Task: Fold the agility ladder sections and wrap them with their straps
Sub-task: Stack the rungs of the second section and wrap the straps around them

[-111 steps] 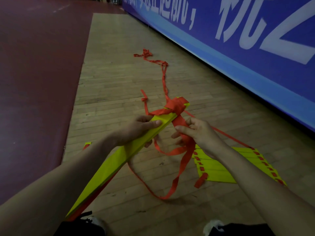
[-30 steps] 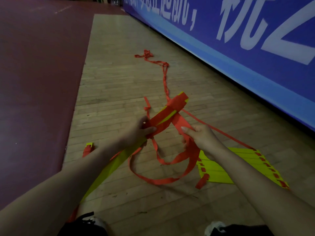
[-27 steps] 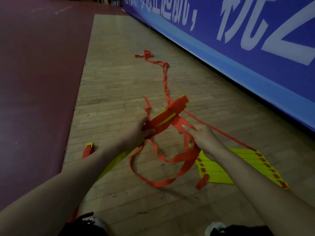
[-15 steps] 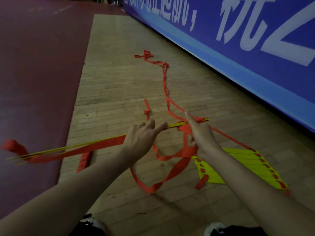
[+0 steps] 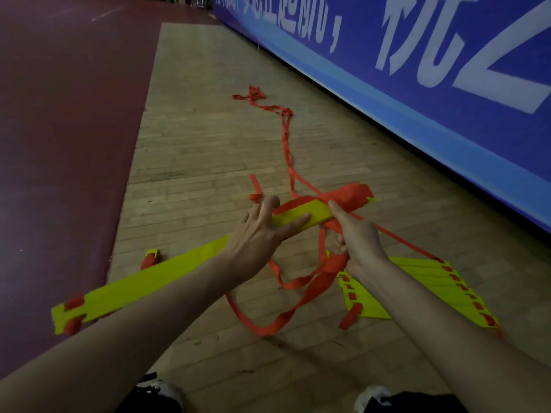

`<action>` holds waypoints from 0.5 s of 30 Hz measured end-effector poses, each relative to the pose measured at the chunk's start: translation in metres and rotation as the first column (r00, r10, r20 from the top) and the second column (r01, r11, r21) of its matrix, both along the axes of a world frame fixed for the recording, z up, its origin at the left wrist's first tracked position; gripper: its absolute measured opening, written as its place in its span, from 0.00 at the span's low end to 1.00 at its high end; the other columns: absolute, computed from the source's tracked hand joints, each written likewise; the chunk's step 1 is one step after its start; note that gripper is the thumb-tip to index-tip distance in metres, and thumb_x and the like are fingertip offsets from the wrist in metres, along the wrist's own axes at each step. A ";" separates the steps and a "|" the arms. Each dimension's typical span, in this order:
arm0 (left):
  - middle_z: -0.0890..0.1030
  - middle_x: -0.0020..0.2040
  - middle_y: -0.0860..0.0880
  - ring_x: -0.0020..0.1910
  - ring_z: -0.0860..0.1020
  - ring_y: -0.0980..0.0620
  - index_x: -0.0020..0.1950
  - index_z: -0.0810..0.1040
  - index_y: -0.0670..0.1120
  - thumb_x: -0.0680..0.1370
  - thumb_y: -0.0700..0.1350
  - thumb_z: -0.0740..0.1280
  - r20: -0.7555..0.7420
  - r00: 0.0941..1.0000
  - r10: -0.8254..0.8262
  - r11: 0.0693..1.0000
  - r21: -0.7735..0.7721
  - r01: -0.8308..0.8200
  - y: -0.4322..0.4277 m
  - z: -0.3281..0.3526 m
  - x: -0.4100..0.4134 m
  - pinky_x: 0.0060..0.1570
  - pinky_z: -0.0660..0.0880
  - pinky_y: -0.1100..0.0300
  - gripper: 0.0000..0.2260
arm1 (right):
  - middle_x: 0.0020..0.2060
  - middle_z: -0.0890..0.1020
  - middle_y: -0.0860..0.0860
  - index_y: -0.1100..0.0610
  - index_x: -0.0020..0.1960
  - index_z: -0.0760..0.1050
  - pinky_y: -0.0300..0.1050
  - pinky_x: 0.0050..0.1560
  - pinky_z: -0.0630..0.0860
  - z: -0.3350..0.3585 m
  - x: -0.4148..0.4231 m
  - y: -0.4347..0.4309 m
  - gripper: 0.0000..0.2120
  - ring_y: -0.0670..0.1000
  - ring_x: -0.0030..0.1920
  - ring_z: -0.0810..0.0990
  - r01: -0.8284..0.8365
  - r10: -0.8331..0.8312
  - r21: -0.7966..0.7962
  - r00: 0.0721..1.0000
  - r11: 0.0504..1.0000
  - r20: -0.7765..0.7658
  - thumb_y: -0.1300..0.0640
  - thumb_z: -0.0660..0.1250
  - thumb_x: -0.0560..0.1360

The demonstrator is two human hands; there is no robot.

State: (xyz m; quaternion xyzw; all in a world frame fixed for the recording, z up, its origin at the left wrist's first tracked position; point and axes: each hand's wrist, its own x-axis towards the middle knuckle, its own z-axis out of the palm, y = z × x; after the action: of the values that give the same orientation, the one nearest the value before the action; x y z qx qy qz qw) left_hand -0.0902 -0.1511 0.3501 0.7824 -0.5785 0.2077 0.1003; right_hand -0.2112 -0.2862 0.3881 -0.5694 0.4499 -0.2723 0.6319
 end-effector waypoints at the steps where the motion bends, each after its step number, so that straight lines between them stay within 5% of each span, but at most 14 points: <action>1: 0.64 0.62 0.41 0.51 0.76 0.39 0.72 0.64 0.63 0.75 0.45 0.57 0.018 1.000 -0.010 1.000 -0.007 0.010 -0.001 0.002 -0.001 0.47 0.75 0.49 0.26 | 0.18 0.66 0.47 0.55 0.29 0.71 0.41 0.24 0.61 0.000 0.000 -0.001 0.20 0.44 0.17 0.63 0.001 -0.001 -0.013 1.000 1.000 -0.017 0.43 0.72 0.71; 9: 0.66 0.63 0.42 0.49 0.67 0.43 0.75 0.65 0.54 0.74 0.42 0.51 0.263 0.964 -0.042 0.999 0.013 0.040 -0.001 -0.006 -0.007 0.48 0.73 0.51 0.28 | 0.21 0.67 0.48 0.54 0.33 0.74 0.42 0.27 0.62 0.007 -0.001 -0.003 0.25 0.47 0.23 0.65 -0.041 0.044 0.033 0.994 0.999 -0.101 0.31 0.71 0.63; 15: 0.72 0.63 0.43 0.51 0.67 0.42 0.71 0.72 0.52 0.73 0.42 0.50 0.293 0.955 -0.047 0.999 0.023 0.042 -0.002 0.005 -0.025 0.49 0.63 0.50 0.27 | 0.19 0.72 0.45 0.53 0.38 0.77 0.36 0.20 0.60 0.001 -0.002 -0.006 0.17 0.43 0.21 0.63 -0.040 0.046 0.117 0.998 0.992 -0.049 0.39 0.72 0.68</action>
State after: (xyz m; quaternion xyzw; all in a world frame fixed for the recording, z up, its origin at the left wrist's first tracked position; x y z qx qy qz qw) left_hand -0.1149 -0.1527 0.3549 0.7304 -0.6061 0.3147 0.0116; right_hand -0.2128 -0.2925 0.3894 -0.5482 0.4686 -0.2172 0.6578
